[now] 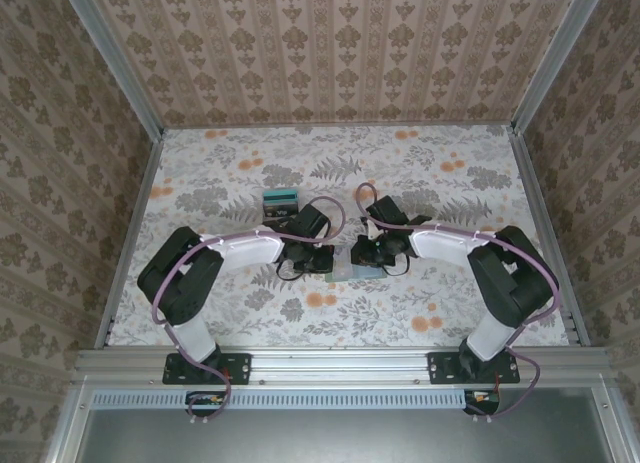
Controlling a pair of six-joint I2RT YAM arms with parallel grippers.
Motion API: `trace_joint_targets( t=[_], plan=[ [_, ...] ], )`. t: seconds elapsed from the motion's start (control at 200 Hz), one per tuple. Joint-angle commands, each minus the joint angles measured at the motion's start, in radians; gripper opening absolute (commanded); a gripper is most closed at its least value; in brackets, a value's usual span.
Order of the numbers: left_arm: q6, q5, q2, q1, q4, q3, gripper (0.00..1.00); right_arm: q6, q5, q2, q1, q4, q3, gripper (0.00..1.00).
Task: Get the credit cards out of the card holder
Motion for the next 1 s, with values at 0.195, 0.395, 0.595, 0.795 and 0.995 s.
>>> trace_joint_targets(
  t=[0.195, 0.395, 0.595, 0.795, 0.995],
  plan=[
    [-0.013, 0.010, 0.024, 0.005, 0.000, -0.014, 0.00, 0.001, -0.039, 0.057, 0.009, 0.000, 0.041, 0.20],
    [-0.017, 0.010, 0.023, 0.001, -0.001, -0.016, 0.00, 0.004, -0.047, 0.079, 0.009, 0.007, 0.042, 0.20],
    [-0.019, 0.013, 0.024, -0.002, 0.001, -0.015, 0.00, 0.017, -0.075, 0.101, 0.009, 0.028, 0.038, 0.20],
    [-0.019, 0.015, 0.025, -0.007, 0.003, -0.017, 0.00, 0.036, -0.102, 0.103, 0.011, 0.056, 0.027, 0.19],
    [-0.021, 0.020, 0.026, -0.009, 0.011, -0.020, 0.00, 0.049, -0.131, 0.102, 0.012, 0.076, 0.020, 0.20]
  ],
)
